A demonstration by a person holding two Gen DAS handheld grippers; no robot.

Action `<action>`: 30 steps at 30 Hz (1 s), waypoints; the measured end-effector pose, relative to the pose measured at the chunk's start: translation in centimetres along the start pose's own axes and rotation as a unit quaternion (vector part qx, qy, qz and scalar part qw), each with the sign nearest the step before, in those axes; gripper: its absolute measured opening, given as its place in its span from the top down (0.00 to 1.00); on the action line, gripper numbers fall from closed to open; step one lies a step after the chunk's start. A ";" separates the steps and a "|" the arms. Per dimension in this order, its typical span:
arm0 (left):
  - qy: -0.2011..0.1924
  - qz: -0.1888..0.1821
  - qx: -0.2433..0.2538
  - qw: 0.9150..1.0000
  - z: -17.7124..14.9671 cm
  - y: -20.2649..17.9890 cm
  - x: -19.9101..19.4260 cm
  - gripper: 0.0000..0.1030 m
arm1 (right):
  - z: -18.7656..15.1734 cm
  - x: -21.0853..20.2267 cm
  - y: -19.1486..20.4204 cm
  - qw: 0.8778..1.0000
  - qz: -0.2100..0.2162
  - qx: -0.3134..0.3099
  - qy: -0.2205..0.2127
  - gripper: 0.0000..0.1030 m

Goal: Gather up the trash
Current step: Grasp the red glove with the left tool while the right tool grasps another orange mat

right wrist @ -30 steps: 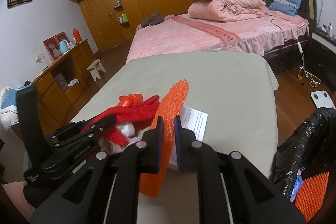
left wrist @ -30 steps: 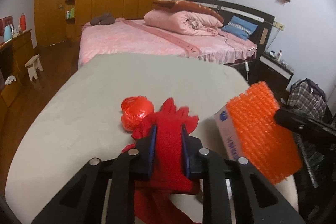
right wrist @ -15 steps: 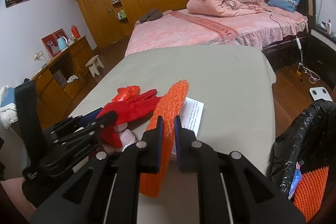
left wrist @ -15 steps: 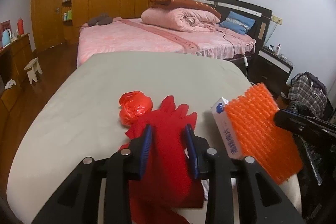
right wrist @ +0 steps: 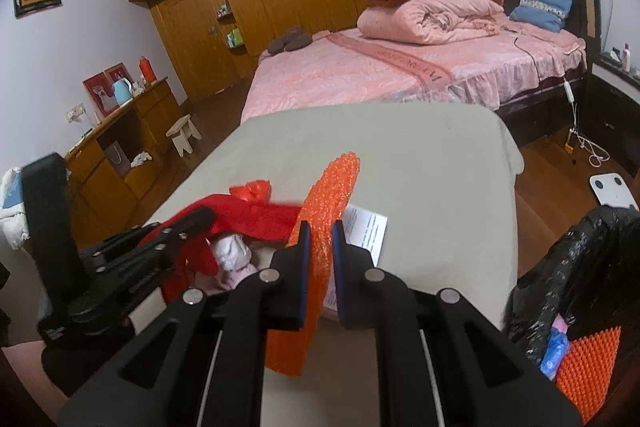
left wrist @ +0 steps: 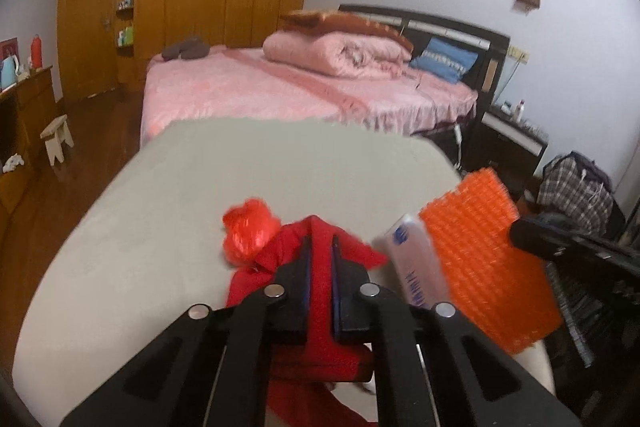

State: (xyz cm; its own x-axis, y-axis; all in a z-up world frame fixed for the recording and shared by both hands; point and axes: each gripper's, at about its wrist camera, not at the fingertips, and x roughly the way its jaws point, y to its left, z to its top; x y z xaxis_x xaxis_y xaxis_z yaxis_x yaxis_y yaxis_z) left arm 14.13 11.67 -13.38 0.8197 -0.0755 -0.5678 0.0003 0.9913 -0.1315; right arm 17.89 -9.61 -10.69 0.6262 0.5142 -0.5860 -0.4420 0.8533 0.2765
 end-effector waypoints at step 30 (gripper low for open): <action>0.018 -0.012 0.033 0.999 -3.0 -4.0 -1.2 0.61 | -2.0 -1.4 -2.0 1.000 -0.022 0.011 0.016 0.90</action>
State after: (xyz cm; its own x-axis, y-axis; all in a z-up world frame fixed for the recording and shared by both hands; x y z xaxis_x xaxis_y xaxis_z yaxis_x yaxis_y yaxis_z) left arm 11.42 7.50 -14.64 0.7977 -0.1011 -0.5945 0.0582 0.9941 -0.0910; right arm 16.61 -12.20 -11.93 0.6237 0.4741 -0.6215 -0.4005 0.8766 0.2668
